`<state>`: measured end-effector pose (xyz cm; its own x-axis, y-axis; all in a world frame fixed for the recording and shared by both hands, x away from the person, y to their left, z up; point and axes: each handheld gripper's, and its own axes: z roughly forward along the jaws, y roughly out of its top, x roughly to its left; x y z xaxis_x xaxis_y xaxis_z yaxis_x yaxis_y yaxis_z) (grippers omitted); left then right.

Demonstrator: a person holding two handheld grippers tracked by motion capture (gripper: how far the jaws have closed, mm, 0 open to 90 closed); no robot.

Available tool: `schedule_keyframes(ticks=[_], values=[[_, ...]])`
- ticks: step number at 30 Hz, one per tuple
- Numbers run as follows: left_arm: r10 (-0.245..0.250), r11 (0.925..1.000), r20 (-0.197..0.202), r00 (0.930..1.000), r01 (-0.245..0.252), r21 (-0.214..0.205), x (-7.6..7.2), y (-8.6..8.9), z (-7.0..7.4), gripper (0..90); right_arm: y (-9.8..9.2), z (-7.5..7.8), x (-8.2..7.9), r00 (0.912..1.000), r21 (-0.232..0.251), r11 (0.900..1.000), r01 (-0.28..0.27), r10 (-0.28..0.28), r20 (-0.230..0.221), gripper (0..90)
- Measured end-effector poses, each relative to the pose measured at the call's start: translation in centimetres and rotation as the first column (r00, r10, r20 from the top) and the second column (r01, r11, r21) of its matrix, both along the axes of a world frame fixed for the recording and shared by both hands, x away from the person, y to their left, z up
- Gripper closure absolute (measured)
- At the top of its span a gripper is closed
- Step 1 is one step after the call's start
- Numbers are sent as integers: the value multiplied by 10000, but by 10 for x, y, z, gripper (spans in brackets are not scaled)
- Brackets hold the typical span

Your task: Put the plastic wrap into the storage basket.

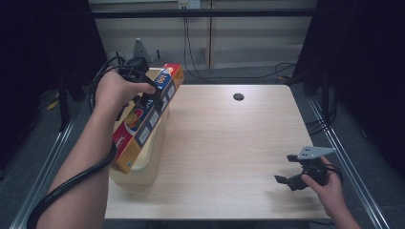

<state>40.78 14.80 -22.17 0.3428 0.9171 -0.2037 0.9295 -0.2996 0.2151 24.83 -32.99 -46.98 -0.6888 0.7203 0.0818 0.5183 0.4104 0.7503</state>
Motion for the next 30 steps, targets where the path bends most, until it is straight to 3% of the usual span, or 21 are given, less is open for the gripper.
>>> schedule_keyframes(ticks=[14,30], values=[[891,9960,-29,9960,-891,62,-2,28,0,405,2,1,-1,10000,9,10000,-33,33,-86,23],[1673,9859,-113,9858,-1672,41,-4,50,-6,405,3,1,-1,10000,-14,10000,-63,63,69,23]])
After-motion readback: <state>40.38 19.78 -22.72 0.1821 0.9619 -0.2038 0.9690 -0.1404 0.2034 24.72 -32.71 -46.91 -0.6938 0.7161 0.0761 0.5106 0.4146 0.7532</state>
